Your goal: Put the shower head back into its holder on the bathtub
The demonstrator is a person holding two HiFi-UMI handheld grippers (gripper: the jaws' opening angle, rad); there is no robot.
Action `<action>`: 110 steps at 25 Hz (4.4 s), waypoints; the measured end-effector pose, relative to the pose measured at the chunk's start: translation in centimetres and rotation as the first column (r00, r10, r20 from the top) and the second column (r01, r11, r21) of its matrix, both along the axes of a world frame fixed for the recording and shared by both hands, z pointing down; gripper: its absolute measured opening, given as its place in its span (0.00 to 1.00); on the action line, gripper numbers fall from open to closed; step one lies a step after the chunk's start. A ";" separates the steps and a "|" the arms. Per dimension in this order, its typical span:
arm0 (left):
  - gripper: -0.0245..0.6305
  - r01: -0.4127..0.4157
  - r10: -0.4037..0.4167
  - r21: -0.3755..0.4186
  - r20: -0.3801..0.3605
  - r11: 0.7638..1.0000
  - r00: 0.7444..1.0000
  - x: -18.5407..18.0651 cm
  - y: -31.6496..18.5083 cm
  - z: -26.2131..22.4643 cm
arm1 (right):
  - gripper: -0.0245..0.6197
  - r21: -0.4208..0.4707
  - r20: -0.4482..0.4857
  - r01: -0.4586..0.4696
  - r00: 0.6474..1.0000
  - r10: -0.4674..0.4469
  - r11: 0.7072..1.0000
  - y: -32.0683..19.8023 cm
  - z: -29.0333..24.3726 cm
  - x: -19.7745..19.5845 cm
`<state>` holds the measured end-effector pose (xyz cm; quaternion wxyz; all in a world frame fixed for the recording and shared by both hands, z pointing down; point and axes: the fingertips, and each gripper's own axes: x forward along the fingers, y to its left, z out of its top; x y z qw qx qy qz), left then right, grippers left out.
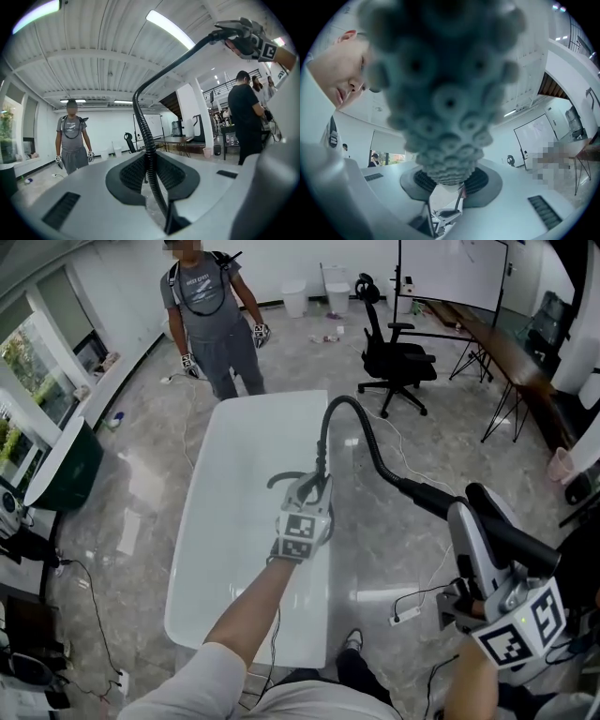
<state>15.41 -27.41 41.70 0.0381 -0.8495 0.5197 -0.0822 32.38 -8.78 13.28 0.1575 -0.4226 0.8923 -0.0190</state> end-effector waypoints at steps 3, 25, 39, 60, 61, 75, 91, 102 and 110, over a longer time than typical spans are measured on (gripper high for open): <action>0.13 0.037 -0.037 0.004 0.006 0.999 0.999 -0.5 -1.5 0.5 | 0.24 -0.011 -0.002 0.008 1.000 -0.008 1.000 -0.7 0.5 0.2; 0.13 0.157 -0.148 0.066 -0.118 0.985 0.982 -2.1 -7.1 -2.3 | 0.24 -0.043 -0.016 0.024 1.000 -0.024 0.999 -3.8 2.9 0.9; 0.13 0.170 -0.159 0.085 -0.117 0.982 0.980 -1.1 -9.4 -2.2 | 0.24 -0.047 -0.035 0.040 0.999 -0.041 0.998 -3.9 4.0 0.7; 0.13 0.237 -0.239 -0.071 -0.027 0.969 0.971 -6.0 -7.1 8.5 | 0.24 -0.092 -0.054 0.117 0.991 -0.122 0.989 -3.9 8.3 -3.5; 0.13 0.222 -0.224 -0.066 -0.034 0.973 0.974 -5.4 -7.1 8.4 | 0.24 -0.094 -0.060 0.113 0.991 -0.119 0.989 -3.7 8.6 -3.8; 0.13 0.340 -0.340 -0.095 0.011 0.936 0.940 -4.3 -10.1 12.5 | 0.24 -0.125 -0.081 0.248 0.962 -0.259 0.961 -11.7 10.8 -1.4; 0.13 0.341 -0.344 -0.338 0.054 0.877 0.938 -5.4 -6.1 29.0 | 0.24 -0.182 -0.106 0.305 0.939 -0.327 0.935 -14.3 18.2 -5.1; 0.13 0.337 -0.350 -0.492 0.070 0.802 0.934 -5.2 -4.2 40.8 | 0.24 -0.208 -0.075 0.339 0.930 -0.361 0.917 -15.3 24.0 -7.3; 0.13 0.323 -0.327 -0.545 0.093 0.774 0.940 -4.9 -3.9 46.2 | 0.24 -0.225 -0.050 0.385 0.913 -0.405 0.895 -16.5 28.7 -9.8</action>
